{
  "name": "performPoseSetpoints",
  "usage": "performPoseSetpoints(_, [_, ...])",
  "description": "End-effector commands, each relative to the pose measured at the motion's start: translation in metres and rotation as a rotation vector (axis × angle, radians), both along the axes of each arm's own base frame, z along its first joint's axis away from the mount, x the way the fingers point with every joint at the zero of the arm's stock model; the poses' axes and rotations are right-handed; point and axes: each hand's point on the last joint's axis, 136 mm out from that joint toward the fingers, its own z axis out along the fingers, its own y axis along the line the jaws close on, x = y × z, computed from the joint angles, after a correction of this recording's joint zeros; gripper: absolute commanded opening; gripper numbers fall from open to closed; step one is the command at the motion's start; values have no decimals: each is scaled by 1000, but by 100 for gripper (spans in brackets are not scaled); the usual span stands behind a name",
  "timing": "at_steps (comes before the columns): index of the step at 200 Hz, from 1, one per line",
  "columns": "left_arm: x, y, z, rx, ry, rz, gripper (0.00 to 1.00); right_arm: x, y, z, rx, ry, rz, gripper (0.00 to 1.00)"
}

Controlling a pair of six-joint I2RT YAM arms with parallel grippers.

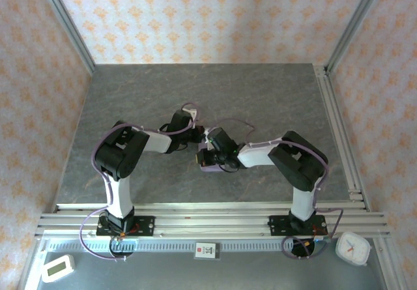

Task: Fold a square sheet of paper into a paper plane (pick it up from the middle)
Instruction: First fold in half a square sheet of paper at the center of the table.

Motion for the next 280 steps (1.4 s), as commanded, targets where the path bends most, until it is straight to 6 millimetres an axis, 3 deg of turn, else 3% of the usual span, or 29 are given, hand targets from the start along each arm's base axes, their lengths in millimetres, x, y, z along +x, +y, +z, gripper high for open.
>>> performPoseSetpoints(1, [-18, 13, -41, 95, 116, 5, 0, -55, -19, -30, -116, 145, 86, 0])
performPoseSetpoints(45, [-19, 13, -43, 99, 118, 3, 0, -73, -15, -30, -105, 166, 116, 0])
performPoseSetpoints(80, [-19, 13, -43, 97, 119, 3, 0, -99, -17, -32, -103, 197, 141, 0])
performPoseSetpoints(110, [-18, 12, -42, 91, 117, 4, 0, -116, -23, -14, -57, 212, 157, 0])
performPoseSetpoints(128, [-18, 12, -41, 87, 117, 8, 0, -108, -26, 11, -36, 168, 139, 0])
performPoseSetpoints(161, [-20, 12, -40, 67, 116, 20, 0, -62, -26, 72, 77, 51, 23, 0])
performPoseSetpoints(181, [-21, 11, -40, 56, 119, 22, 0, -34, -23, 84, 94, -3, -46, 0])
performPoseSetpoints(233, [-23, 10, -37, 49, 117, 20, 0, 6, -5, 51, 69, -19, -128, 0])
performPoseSetpoints(280, [-20, 8, -30, 38, 112, 17, 0, 2, -27, 4, 10, 37, -207, 0])
